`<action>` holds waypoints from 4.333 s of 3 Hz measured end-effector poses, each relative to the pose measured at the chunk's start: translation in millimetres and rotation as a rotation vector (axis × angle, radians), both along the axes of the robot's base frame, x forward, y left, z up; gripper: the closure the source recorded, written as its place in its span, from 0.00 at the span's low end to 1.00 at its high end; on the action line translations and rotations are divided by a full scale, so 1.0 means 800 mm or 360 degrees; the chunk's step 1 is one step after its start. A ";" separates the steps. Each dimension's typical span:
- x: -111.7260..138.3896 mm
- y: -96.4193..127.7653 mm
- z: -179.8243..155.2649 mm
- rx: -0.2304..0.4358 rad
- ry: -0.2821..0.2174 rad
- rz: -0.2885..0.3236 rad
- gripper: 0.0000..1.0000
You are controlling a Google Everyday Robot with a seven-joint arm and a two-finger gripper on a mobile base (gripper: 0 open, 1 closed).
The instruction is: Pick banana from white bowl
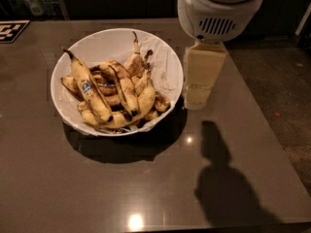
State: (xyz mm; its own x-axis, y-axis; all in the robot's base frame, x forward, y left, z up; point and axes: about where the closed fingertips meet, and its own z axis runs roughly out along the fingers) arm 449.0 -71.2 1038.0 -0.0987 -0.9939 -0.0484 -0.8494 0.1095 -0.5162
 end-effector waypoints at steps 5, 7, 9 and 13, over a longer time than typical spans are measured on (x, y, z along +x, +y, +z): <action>-0.013 0.045 -0.004 -0.0035 0.0127 0.0048 0.00; 0.005 0.045 0.004 0.0166 0.0222 0.0238 0.00; 0.011 0.059 0.005 0.0135 0.0217 0.0217 0.00; 0.042 0.117 0.005 0.0193 0.0196 0.0166 0.00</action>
Offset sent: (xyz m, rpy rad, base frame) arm -0.0023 0.0326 -0.0205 -0.1218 0.1716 -0.1678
